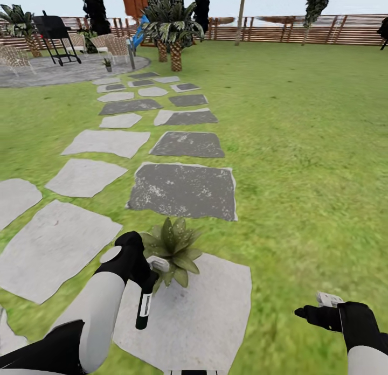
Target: Pick up the pesticide atomizer in the garden and spray insectifuge to fully cover both potted plants in the garden.
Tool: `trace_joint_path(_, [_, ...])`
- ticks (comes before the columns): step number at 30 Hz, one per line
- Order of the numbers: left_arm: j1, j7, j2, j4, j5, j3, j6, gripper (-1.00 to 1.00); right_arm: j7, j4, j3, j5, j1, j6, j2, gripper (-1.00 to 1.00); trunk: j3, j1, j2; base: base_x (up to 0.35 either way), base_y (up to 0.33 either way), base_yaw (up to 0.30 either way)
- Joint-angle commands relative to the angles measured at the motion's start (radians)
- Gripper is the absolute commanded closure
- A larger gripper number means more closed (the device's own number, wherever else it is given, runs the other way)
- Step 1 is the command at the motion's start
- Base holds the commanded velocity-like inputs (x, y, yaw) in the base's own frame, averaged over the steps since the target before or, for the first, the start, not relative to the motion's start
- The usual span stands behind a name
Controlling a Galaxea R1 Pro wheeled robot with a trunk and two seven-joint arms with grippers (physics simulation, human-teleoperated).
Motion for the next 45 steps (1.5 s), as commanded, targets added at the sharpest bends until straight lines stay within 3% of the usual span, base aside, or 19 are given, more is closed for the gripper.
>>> trace_joint_path(1, [-0.001, -0.009, -0.002, -0.001, -0.010, 0.007, 0.010, 1.00, 0.010, -0.001, -0.003, 0.010, -0.001, 0.001, 0.000, -1.00, -0.001, 0.000, 0.000, 0.000, 0.000, 0.234])
trace_joint_path(12, [0.004, -0.009, -0.002, -0.001, -0.009, 0.007, 0.010, 1.00, 0.010, -0.001, -0.002, 0.012, -0.001, 0.001, 0.001, -1.00, -0.001, 0.000, 0.000, 0.000, -0.042, 0.249])
trace_joint_path(23, [0.004, -0.009, -0.002, -0.001, -0.009, 0.007, 0.010, 1.00, 0.012, -0.003, -0.003, 0.010, -0.001, 0.001, 0.000, -1.00, -0.001, 0.000, 0.000, 0.000, -0.172, 0.031])
trace_joint_path(37, [0.004, -0.009, -0.002, -0.004, -0.007, 0.002, 0.010, 1.00, 0.010, -0.002, -0.002, 0.011, -0.001, 0.001, 0.000, -1.00, -0.001, 0.000, 0.000, 0.003, -0.011, 0.223])
trace_joint_path(45, [0.004, -0.009, -0.002, -0.004, -0.006, 0.002, 0.010, 1.00, 0.010, -0.001, -0.002, 0.012, -0.001, 0.001, 0.001, -1.00, -0.001, 0.000, 0.000, 0.184, -0.220, 0.022])
